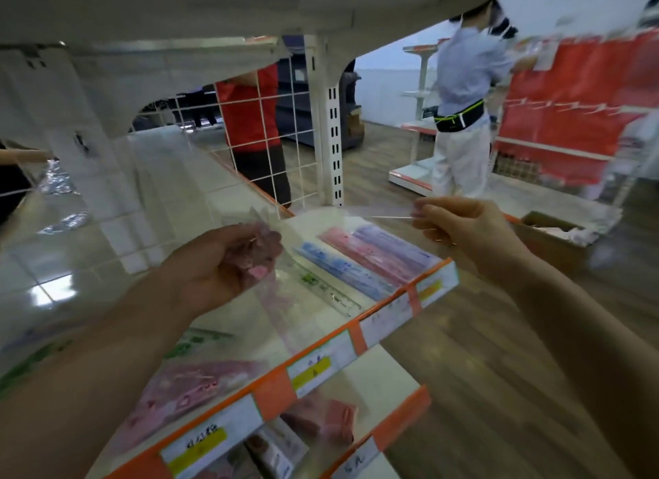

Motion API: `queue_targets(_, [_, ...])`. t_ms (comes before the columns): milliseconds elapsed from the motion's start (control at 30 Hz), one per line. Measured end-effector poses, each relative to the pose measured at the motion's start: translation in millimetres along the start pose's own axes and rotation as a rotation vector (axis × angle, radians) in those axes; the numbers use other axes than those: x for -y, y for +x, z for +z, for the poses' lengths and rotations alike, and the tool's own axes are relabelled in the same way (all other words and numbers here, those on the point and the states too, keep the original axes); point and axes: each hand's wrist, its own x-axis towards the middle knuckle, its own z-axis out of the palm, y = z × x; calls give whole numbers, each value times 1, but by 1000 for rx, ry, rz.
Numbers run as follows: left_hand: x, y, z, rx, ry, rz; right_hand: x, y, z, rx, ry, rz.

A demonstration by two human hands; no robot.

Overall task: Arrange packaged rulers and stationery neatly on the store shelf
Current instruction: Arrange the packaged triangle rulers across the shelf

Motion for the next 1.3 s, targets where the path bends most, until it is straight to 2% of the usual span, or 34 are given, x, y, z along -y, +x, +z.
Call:
queue_targets(167, [1,18,15,33,57,-109,-19,0,0,-28,-248,-91])
queue_targets(433, [10,35,45,-120,157,-81,-36,-1,5,-24,-579,-262])
queue_targets(567, [15,37,50,-102,150,-90,-41,-2,3,52,-722,-250])
queue_targets(833, [18,39,52,-105,195,-109,-42,-1,8,36,-818,-216])
queue_targets(1167, [21,36,53,-84,202,-108,-38,0,17,75,-1053,-133])
queue_targets(1233, [19,32,51,-83,181,-107,-30,-3,20,73,-1057,-151])
queue_targets(1300, [15,24,47,-98,152,-99,-15,-5,28,79,-956,-220])
